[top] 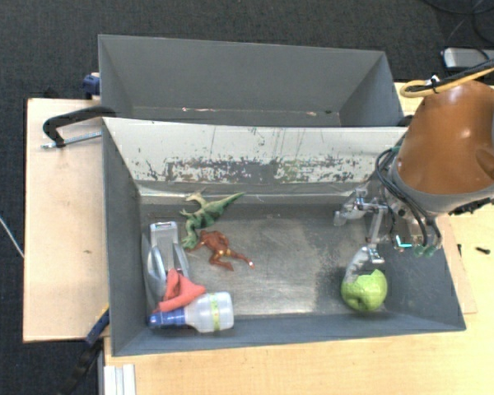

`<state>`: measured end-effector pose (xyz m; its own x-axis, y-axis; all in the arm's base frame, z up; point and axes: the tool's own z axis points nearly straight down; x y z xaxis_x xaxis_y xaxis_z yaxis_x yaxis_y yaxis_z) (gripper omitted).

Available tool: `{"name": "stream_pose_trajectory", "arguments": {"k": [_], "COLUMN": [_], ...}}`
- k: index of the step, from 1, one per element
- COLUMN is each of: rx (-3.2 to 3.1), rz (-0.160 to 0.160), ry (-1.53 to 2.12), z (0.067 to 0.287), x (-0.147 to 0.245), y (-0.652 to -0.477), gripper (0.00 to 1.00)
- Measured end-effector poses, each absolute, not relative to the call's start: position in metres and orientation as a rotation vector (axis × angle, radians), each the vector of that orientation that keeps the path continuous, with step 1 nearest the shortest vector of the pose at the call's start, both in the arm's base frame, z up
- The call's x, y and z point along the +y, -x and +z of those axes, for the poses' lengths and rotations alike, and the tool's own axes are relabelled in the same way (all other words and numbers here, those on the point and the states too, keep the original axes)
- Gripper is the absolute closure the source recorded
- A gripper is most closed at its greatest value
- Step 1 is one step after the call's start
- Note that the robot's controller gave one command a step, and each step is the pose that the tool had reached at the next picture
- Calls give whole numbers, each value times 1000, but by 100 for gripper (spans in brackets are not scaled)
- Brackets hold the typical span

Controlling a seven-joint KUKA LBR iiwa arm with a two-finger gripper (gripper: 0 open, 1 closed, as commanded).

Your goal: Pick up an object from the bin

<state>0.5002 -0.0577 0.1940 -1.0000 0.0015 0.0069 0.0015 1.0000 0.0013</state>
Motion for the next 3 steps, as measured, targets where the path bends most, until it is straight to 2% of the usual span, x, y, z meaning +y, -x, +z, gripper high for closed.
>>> {"name": "stream_pose_trajectory", "arguments": {"k": [1, 3], "rx": [-3143, -3086], "rz": [-1, -3], "ry": [1, -575], "z": [198, 159], "x": [-58, -86], "y": [-502, -495], "gripper": [0, 0]}}
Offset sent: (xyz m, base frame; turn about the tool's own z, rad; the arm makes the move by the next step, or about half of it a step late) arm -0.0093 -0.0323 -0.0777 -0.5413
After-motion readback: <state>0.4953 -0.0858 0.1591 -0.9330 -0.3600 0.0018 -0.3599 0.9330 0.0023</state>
